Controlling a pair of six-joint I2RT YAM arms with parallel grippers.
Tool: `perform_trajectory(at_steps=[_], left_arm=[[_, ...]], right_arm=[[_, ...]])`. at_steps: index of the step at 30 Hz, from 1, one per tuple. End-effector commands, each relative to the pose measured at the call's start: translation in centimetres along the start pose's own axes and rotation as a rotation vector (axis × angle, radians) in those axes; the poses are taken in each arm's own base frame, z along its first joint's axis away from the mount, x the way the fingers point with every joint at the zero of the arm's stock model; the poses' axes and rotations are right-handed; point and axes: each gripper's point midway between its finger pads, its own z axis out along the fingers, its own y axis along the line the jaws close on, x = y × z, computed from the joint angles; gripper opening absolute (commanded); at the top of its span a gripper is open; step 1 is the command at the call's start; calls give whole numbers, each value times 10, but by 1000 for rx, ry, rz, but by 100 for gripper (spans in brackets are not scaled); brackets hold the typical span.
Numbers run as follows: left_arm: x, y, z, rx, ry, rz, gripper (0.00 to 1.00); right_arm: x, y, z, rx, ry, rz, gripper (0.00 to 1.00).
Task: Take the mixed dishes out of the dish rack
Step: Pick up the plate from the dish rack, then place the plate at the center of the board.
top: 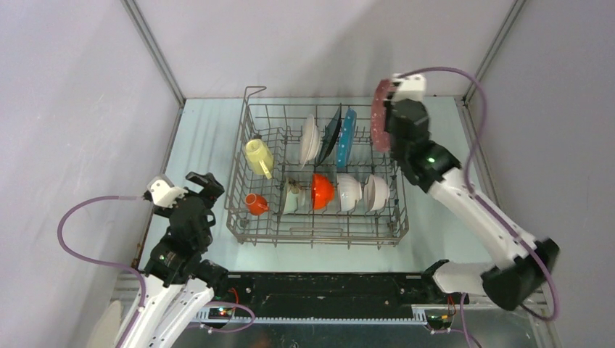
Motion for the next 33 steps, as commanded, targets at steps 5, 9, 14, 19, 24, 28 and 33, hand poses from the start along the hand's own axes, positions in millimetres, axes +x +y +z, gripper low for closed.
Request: perform_trajectory(at_steps=[5,9,14,19,24,28,33], left_arm=[[-5,4,1,-19,-37,-23,100],[-6,6,0,-15,-46,-34,100],[-5,4,1,-12,-42,-31,100],[-3,2,2,-15,-33,-20,100],[-3,4,2,-24,-34,-18,100],[-3,4,2,-22,-36,-28,100],[-3,4,1,-18,-33,-29,100]], right_arm=[[-4,-86,-32,-16,-104,584,0],[25,-148,-60,131,-161,780,0],[83,-204,-84,354,-145,880,0],[128,-231,-99,497,-112,956,0],[189,-231,-94,563,-22,1040,0],[228,-226,-84,559,28,1086,0],[255,-221,-76,534,60,1110,0]])
